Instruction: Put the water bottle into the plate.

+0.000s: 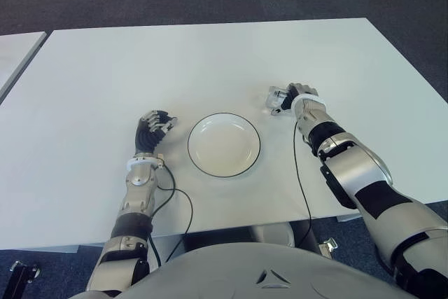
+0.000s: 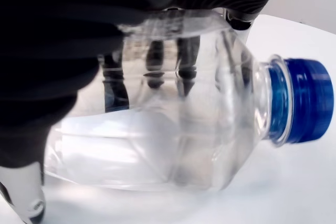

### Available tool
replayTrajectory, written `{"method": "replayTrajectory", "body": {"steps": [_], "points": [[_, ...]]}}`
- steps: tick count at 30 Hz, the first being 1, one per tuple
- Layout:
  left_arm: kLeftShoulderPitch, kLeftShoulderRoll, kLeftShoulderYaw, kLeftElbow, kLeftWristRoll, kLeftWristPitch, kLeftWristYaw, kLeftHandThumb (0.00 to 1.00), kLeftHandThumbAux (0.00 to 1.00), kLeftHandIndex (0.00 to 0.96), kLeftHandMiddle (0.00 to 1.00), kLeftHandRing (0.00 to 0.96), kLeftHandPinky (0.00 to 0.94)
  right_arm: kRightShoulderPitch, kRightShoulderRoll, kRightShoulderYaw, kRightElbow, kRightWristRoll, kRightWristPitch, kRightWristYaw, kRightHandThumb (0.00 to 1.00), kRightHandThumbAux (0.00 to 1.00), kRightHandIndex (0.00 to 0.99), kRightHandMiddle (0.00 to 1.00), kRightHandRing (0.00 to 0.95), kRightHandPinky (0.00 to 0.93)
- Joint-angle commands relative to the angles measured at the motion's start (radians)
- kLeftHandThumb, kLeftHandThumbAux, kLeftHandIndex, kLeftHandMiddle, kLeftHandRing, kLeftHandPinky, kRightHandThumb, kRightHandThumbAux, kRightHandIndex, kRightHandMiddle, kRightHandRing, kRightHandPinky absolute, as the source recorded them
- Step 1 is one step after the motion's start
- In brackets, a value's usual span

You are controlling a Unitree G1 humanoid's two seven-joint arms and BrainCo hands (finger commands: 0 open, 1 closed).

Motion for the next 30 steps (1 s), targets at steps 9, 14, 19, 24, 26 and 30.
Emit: {"method": "replayTrajectory", "body": {"steps": [9,14,19,24,26,30], "points": [[0.064,-0.009,-0.004,0.053,0.001,0.089,0.002,0.700,0.719,0.427,0.480,0.475,0.468,0.081,0.054,-0.095,0.025,0.110,0.036,-0.069,0.698,0.724,0.434,0.749,0.770,0.818],[0.061,-0.010,-0.001,0.055,-0.004,0.093,0.002,0.701,0.719,0.427,0.481,0.473,0.464,0.079,0.057,-0.105,0.022,0.124,0.030,-0.069,0.695,0.728,0.435,0.793,0.803,0.834],[0.058,-0.011,0.003,0.056,-0.008,0.097,0.002,0.703,0.718,0.428,0.480,0.473,0.468,0.084,0.055,-0.110,0.016,0.132,0.006,-0.084,0.694,0.729,0.435,0.812,0.819,0.845],[0.060,-0.013,0.004,0.051,-0.006,0.101,0.007,0.704,0.718,0.428,0.483,0.476,0.469,0.094,0.054,-0.123,0.007,0.141,-0.027,-0.121,0.696,0.728,0.436,0.827,0.833,0.850],[0.057,-0.012,0.004,0.053,-0.005,0.102,0.007,0.705,0.718,0.428,0.483,0.476,0.466,0.098,0.055,-0.132,0.004,0.149,-0.041,-0.143,0.696,0.728,0.437,0.832,0.836,0.852],[0.057,-0.011,0.004,0.053,-0.005,0.100,0.006,0.705,0.718,0.429,0.488,0.481,0.476,0.105,0.056,-0.151,-0.005,0.168,-0.072,-0.188,0.698,0.727,0.437,0.837,0.840,0.854]]}}
